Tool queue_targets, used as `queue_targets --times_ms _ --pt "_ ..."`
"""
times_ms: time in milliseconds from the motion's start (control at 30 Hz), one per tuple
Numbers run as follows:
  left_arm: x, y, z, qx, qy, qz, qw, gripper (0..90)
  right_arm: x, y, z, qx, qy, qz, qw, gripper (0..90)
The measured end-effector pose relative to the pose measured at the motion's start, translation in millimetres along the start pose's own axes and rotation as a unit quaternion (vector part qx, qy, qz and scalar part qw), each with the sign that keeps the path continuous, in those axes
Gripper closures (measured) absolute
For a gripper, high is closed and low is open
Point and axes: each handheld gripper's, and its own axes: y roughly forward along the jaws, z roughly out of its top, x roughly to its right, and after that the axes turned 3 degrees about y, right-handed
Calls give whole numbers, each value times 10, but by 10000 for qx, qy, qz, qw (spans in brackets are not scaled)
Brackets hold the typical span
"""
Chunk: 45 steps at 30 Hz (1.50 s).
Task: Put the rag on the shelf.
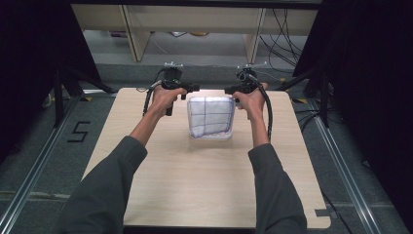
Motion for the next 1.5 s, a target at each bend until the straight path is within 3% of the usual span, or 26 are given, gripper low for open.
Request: queue_targets --times_ms 67,133,167,200,233,300,333,500,533,600,700,767,867,967,1100,1133,1200,1400,1500 --pt "-7 -46 3 60 -50 -22 10000 568 21 -21 17 152 35 98 9998 542" --pt "-7 -87 8 66 -53 4 10000 560 21 -53 29 133 191 105 9997 520" --pt "-7 -87 8 66 -53 4 10000 554 34 -64 39 235 94 105 9996 514" --pt "-7 -116 14 60 -42 1 10000 549 23 -98 50 215 200 69 9995 511" --pt "-5 -158 21 37 -23 7 10000 546 41 -115 63 305 75 81 9995 507" --pt "-7 -199 20 13 -57 -17 10000 533 14 -163 72 355 213 92 9991 504" --pt "-4 -220 17 -12 -69 1 10000 525 38 -183 81 406 57 103 9991 503" --pt "20 -309 -12 -108 -87 -72 9999 464 3 -302 84 436 37 128 9990 479" --pt "33 -324 -19 -137 -102 -72 9998 438 14 -313 83 456 -115 156 9988 473" --pt "58 -363 -24 -184 -54 -101 9998 391 -30 -352 77 451 -50 236 9987 460" --pt "93 -437 -25 -82 -142 -164 9997 356 -106 -421 76 523 -156 332 9980 455" --pt "135 -483 -41 -90 -64 -79 9999 333 -135 -451 74 513 -225 359 9978 451" --pt "192 -553 -95 -133 8 -114 9998 305 -160 -507 50 508 -318 379 9975 444" --pt "240 -640 -153 -56 54 -168 9998 295 -170 -576 15 522 -364 359 9973 441" --pt "295 -743 -223 -132 140 -284 9994 273 -169 -667 -36 540 -336 426 9971 440" --pt "313 -773 -238 -141 172 -318 9992 260 -153 -686 -41 542 -454 459 9964 440" --pt "345 -836 -271 -95 232 -359 9990 255 -163 -733 -71 566 -404 523 9962 441" --pt "402 -966 -384 -175 228 -502 9983 239 -240 -865 -156 540 -579 502 9956 434" --pt "431 -1031 -446 -139 247 -610 9977 238 -277 -912 -198 559 -710 612 9940 428"
